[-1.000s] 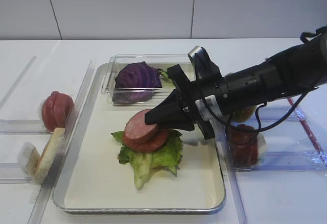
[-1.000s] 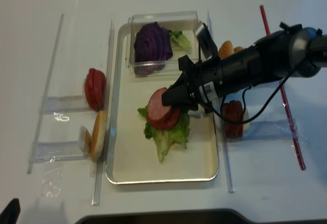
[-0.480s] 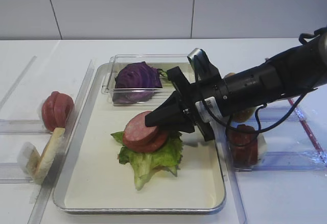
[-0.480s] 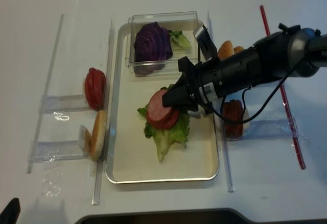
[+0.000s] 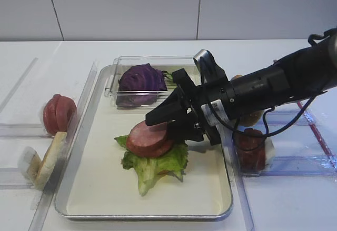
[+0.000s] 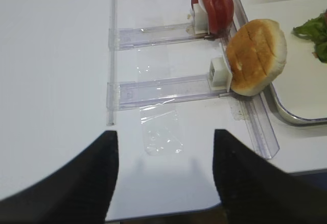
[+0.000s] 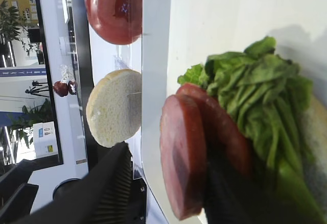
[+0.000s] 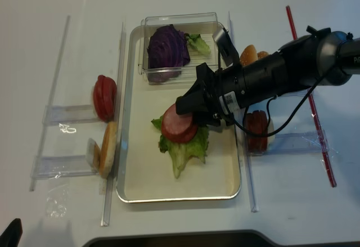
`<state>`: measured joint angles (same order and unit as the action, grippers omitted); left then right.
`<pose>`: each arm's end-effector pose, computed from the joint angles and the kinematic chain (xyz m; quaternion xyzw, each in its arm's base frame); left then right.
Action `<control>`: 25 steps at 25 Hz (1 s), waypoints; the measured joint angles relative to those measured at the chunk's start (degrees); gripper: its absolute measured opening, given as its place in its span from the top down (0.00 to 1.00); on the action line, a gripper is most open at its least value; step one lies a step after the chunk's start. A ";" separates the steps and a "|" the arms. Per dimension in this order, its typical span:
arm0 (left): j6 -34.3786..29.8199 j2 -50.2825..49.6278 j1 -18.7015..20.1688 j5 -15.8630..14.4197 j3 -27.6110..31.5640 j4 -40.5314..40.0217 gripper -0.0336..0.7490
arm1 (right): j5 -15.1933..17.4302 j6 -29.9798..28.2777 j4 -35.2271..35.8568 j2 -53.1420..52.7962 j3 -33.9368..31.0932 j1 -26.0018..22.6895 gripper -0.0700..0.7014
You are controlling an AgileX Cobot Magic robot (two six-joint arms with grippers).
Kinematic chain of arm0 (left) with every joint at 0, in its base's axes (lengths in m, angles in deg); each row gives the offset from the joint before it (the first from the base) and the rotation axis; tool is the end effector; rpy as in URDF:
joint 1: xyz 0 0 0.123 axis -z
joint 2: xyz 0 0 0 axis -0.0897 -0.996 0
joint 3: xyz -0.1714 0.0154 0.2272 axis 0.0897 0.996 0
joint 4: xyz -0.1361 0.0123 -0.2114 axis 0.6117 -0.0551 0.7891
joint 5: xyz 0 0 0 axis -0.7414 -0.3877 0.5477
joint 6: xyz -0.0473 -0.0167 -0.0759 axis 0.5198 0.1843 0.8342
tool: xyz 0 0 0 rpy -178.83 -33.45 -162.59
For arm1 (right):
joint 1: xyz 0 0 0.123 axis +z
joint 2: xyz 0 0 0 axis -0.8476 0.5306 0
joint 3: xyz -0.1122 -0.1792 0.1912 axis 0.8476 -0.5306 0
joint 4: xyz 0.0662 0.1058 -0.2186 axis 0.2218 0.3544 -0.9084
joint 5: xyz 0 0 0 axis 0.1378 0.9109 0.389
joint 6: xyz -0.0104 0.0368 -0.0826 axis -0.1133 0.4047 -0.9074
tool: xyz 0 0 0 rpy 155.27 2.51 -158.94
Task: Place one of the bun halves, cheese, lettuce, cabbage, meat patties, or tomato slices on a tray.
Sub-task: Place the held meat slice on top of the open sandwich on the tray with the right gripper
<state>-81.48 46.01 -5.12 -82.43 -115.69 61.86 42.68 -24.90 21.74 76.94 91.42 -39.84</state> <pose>-0.0112 0.0018 0.2643 -0.0008 0.8815 0.0105 0.4720 0.2990 0.1826 0.1590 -0.0376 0.8235 0.5652 0.0307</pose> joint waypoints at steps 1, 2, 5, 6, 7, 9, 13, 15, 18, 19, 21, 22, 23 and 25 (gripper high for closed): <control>0.00 0.00 0.00 0.00 0.00 0.00 0.42 | 0.00 0.00 0.00 0.00 0.00 0.00 0.43; 0.00 0.00 0.00 0.00 0.00 0.00 0.42 | 0.00 0.00 0.00 0.00 0.00 0.00 0.43; 0.00 0.00 0.00 0.00 0.00 0.00 0.42 | -0.39 0.29 -0.13 0.00 0.00 0.00 0.43; 0.00 0.00 0.00 0.00 0.00 0.00 0.42 | -1.08 0.73 -0.73 -0.40 0.00 0.00 0.43; 0.00 0.00 0.00 0.00 0.00 0.00 0.42 | -1.86 1.12 -1.52 -0.83 0.00 0.00 0.43; 0.00 0.00 0.00 0.00 0.00 0.00 0.42 | -3.96 3.10 -4.80 -2.28 0.40 0.00 0.43; 0.00 0.00 0.00 0.00 0.00 0.00 0.42 | -5.87 8.80 -14.14 -4.29 3.02 0.00 0.43; 0.00 0.00 0.00 0.00 0.00 0.00 0.42 | -6.20 10.45 -16.55 -4.79 3.91 0.00 0.43; 0.00 0.00 0.00 0.00 0.00 0.00 0.42 | -6.48 11.74 -18.04 -5.47 5.17 0.00 0.43; 0.00 0.00 0.00 0.00 0.00 0.00 0.42 | -6.58 12.32 -18.32 -5.70 5.47 0.00 0.43; 0.00 0.00 0.00 0.00 0.00 0.00 0.42 | -6.33 13.84 -19.54 -6.17 6.41 0.00 0.43; 0.00 0.00 0.00 0.00 0.00 0.00 0.42 | -6.08 14.85 -20.62 -6.29 7.08 0.00 0.43; 0.00 0.00 0.00 0.00 0.00 0.00 0.42 | -5.49 15.85 -21.82 -6.40 7.81 0.00 0.43; 0.00 0.00 0.00 0.00 0.00 0.00 0.42 | -4.51 17.95 -24.85 -6.65 9.42 0.00 0.43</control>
<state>-81.48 46.01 -5.12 -82.43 -115.69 61.86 38.17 -6.94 -3.11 70.29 100.84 -39.84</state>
